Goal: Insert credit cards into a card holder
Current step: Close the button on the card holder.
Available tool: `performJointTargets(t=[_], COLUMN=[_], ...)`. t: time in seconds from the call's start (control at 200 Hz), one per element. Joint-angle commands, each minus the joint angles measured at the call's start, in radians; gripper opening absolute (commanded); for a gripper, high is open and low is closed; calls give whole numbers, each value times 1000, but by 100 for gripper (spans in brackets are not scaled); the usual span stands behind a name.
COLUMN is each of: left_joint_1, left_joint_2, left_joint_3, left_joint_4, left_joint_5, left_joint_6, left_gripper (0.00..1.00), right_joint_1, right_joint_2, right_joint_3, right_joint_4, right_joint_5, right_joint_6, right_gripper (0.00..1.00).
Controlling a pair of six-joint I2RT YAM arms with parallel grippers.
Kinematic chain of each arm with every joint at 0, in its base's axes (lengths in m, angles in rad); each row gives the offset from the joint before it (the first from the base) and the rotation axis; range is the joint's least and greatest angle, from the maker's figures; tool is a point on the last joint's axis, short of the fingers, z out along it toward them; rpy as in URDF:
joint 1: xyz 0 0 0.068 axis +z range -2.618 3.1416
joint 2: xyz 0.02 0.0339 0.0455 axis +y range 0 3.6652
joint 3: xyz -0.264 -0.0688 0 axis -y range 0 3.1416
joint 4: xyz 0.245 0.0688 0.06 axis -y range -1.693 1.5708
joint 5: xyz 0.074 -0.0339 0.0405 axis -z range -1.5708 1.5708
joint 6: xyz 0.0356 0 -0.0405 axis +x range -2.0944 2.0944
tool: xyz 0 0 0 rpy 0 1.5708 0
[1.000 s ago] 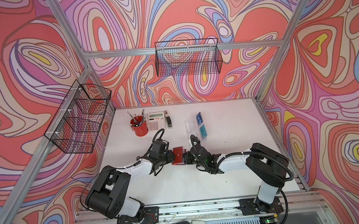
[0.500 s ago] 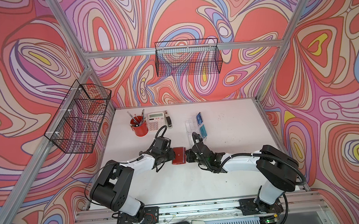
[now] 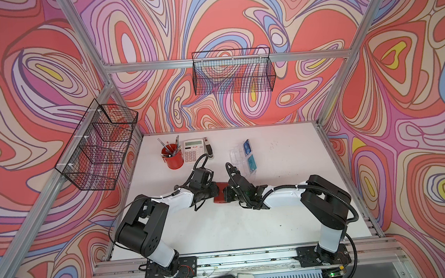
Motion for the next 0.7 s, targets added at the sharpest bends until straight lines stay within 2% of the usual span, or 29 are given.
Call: performJointTargets(t=[0.0,0.696], left_joint_1=[-7,-6], left_joint_2=[44,51], left_joint_3=[-15,-9], left_joint_4=[-77,-83], left_joint_5=[6,1], left_joint_6=[12,17], left_gripper=[47,47], right_joint_1=[6,2], right_joint_2=[28,60], right_joint_3=[40,86], right_joint_4=[-30,-38], right_joint_5=[-26,-24], right_joint_6=[-23,-27], right_gripper=[0,0])
